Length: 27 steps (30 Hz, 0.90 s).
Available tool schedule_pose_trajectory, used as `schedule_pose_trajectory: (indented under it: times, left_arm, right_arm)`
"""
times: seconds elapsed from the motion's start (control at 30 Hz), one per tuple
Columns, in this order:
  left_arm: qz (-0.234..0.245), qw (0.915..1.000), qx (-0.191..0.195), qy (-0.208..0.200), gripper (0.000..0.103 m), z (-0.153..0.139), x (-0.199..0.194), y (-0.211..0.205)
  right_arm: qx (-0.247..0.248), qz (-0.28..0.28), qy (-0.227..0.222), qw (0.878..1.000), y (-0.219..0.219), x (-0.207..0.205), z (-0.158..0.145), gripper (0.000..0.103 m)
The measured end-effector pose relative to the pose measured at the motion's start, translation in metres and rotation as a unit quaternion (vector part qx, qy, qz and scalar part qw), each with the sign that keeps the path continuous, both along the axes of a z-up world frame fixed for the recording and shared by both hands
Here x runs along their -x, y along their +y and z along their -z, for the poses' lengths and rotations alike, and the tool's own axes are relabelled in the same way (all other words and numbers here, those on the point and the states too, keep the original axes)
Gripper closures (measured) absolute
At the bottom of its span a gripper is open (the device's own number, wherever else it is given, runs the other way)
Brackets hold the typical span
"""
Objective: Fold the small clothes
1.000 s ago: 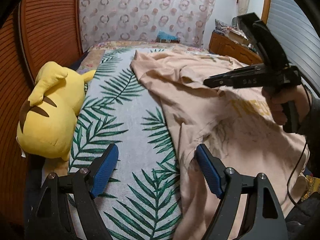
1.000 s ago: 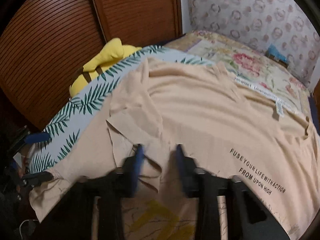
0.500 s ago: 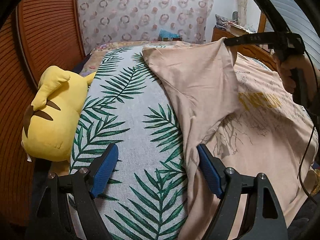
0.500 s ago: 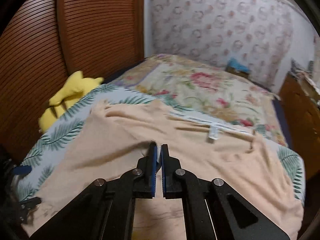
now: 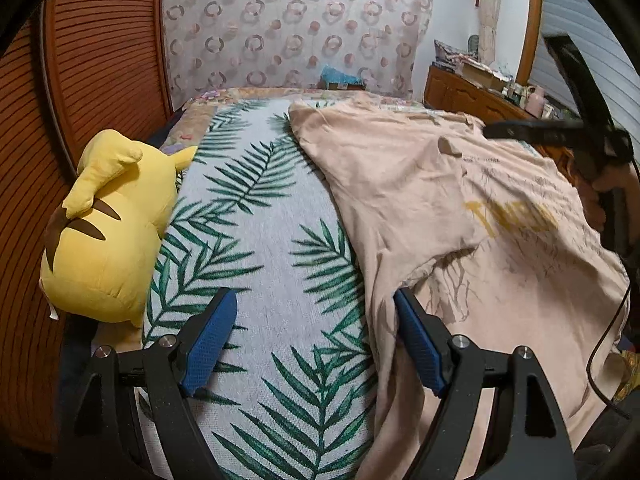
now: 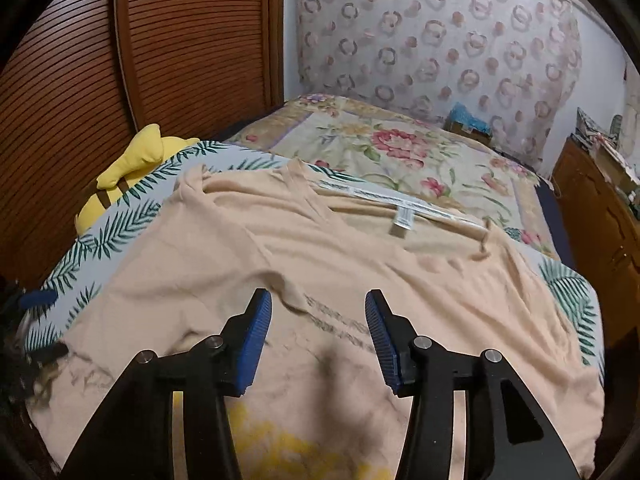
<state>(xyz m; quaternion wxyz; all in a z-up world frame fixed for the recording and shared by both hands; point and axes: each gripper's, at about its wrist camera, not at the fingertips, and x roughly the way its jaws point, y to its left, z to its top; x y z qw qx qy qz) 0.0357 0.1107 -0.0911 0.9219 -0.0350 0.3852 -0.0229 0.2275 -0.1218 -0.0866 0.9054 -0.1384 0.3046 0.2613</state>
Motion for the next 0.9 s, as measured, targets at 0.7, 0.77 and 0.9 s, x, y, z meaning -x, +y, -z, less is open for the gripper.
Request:
schedule_pose_trajectory:
  times: [0.7,0.77,0.9]
  left_arm:
    - [0.065,0.9966,0.008,-0.050,0.022,-0.041,-0.025,-0.076]
    - [0.072,0.9962,0.007,-0.049,0.022,-0.041,-0.029,-0.085]
    - [0.089,0.9950,0.006,-0.045,0.022,-0.041,-0.034,-0.105]
  right_arm:
    - [-0.025,0.083,-0.030,0.996,-0.173,0.104,-0.005,0.050]
    - [-0.028,0.103,-0.026,0.994,-0.192,0.109,0.002,0.050]
    - [-0.035,0.150,-0.009,0.988,-0.226,0.110,0.018,0.050]
